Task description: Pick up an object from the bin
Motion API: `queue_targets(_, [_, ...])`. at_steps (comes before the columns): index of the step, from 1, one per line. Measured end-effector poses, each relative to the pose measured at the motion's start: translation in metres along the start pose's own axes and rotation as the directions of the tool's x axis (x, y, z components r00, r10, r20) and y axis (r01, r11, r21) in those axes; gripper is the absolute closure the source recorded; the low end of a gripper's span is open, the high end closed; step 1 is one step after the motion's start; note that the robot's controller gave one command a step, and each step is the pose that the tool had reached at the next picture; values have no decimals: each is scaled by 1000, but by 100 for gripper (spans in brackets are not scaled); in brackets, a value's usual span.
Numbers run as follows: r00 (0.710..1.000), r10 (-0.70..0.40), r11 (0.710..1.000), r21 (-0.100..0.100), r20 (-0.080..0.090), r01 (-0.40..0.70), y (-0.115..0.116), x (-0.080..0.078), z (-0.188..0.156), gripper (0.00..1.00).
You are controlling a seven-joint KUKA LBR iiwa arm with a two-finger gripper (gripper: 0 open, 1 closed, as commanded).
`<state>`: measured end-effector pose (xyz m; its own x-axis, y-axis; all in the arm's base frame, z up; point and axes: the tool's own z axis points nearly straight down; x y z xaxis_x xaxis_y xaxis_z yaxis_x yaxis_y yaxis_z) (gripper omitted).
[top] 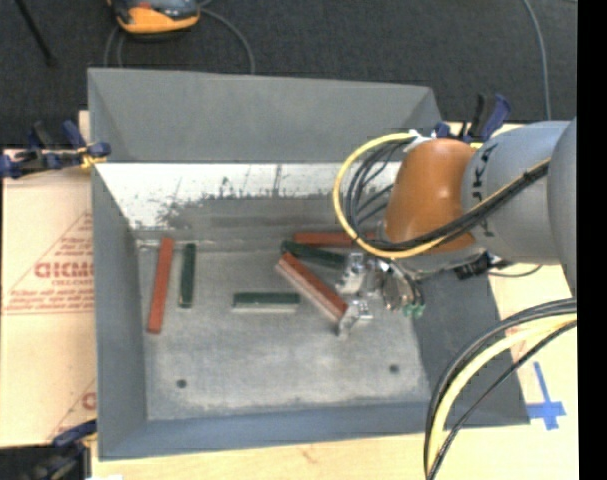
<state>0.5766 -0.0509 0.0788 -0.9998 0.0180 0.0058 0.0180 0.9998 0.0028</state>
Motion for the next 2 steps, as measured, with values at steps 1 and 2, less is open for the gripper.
queue_targets(1, [1000, 0, 1000, 0, 0, 0, 0, 0, 0, 100])
queue_targets(2, [1000, -14, 1000, 4, 3, 14, -1, 1, -45, 100])
